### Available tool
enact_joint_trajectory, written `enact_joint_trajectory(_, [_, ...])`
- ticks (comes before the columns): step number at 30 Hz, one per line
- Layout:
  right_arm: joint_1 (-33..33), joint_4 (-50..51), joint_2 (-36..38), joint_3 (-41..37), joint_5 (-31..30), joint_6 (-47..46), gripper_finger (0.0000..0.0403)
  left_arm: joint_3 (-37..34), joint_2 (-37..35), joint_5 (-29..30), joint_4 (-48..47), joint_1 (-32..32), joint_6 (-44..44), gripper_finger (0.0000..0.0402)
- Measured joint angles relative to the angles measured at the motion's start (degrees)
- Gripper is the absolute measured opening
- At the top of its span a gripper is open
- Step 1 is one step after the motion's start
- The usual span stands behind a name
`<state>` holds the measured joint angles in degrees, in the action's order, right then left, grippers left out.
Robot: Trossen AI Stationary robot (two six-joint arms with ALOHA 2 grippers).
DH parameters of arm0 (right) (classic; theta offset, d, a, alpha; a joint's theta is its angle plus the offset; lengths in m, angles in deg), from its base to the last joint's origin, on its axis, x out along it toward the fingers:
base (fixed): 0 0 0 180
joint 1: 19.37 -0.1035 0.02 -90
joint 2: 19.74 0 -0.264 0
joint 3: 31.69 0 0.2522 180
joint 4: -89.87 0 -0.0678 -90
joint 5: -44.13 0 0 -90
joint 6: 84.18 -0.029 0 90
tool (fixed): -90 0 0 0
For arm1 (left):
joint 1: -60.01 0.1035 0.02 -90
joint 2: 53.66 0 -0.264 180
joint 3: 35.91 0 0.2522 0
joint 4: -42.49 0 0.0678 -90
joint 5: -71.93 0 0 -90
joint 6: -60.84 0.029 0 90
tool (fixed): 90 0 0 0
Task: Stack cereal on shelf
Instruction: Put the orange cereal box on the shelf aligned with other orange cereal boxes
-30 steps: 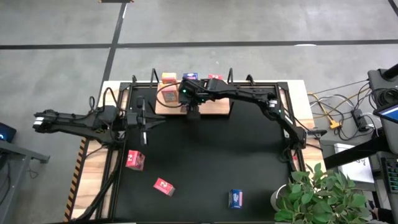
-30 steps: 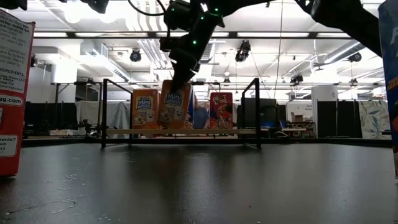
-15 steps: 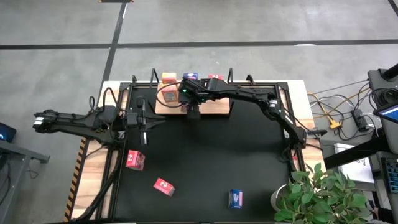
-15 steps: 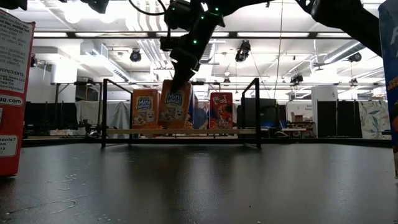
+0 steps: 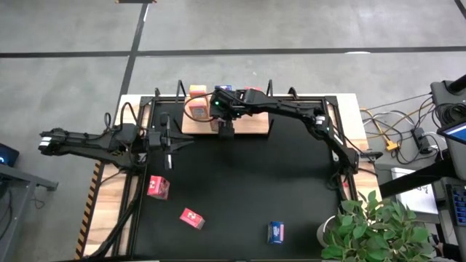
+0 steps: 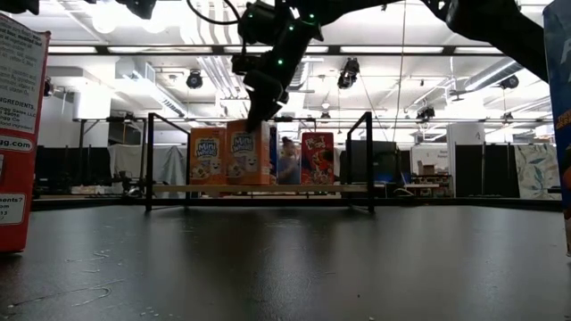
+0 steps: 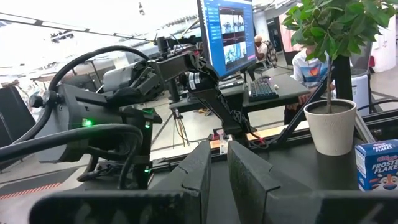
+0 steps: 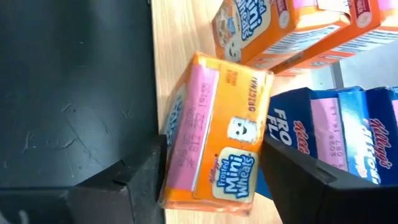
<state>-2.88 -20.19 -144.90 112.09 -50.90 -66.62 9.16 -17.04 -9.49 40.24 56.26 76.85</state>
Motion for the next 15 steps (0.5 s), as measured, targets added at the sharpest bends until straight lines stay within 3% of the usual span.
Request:
enact_joint_trajectory(7, [0.0,0.6,1.2,0.0,-0.4,0.0,0.0252,0.0,0.0,0.0,0.0,0.0,0.0,0.0039])
enact_joint_trajectory(15, [-0.5,1.6,6.0,0.1,-1.0,-0.5,0.0237,0.0,-0.1,0.0,0.0,0.0,0.2,0.0039])
